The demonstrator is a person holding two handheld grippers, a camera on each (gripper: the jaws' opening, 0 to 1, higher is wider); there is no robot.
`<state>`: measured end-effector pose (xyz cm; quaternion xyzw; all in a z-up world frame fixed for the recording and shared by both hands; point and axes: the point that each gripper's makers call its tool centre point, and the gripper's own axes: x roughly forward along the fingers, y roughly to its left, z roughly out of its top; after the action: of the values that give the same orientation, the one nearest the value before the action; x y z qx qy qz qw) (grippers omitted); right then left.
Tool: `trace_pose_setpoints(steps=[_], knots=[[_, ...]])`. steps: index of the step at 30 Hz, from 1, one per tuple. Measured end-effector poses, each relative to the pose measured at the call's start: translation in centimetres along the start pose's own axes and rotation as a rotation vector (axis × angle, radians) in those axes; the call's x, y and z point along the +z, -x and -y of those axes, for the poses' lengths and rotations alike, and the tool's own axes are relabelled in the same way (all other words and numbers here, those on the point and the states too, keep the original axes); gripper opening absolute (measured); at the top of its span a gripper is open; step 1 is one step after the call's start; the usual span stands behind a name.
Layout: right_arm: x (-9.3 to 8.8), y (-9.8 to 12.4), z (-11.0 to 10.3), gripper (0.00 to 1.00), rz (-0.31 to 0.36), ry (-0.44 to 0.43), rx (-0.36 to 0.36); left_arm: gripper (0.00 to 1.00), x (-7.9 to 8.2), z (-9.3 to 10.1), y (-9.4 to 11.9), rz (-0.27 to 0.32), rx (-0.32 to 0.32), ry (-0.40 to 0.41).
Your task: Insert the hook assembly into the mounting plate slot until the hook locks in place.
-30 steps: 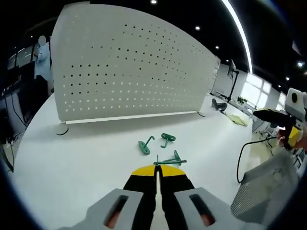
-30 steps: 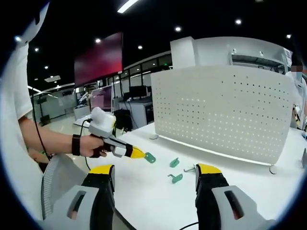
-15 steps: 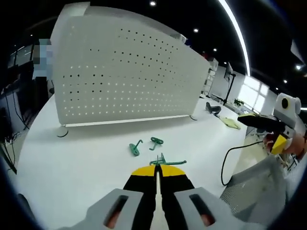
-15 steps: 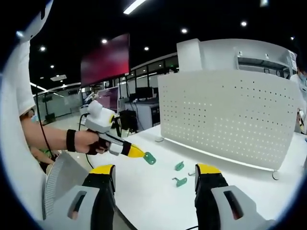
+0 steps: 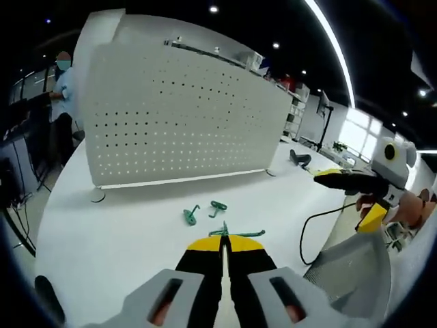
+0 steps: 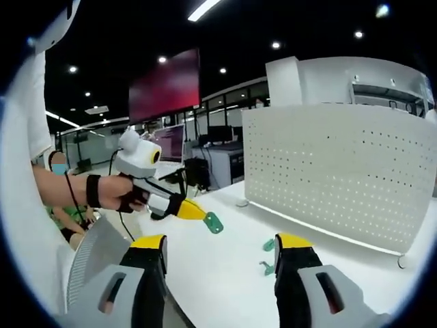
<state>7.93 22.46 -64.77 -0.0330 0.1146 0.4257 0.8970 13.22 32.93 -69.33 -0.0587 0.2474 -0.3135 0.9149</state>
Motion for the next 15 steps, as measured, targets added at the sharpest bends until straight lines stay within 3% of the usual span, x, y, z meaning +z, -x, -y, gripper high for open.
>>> trace_pose_setpoints(steps=[15], knots=[[0.1,-0.1,-1.0,0.57,0.025,0.029,0.014,0.01,1.1,2.5,0.5,-0.025,-0.04,0.011]])
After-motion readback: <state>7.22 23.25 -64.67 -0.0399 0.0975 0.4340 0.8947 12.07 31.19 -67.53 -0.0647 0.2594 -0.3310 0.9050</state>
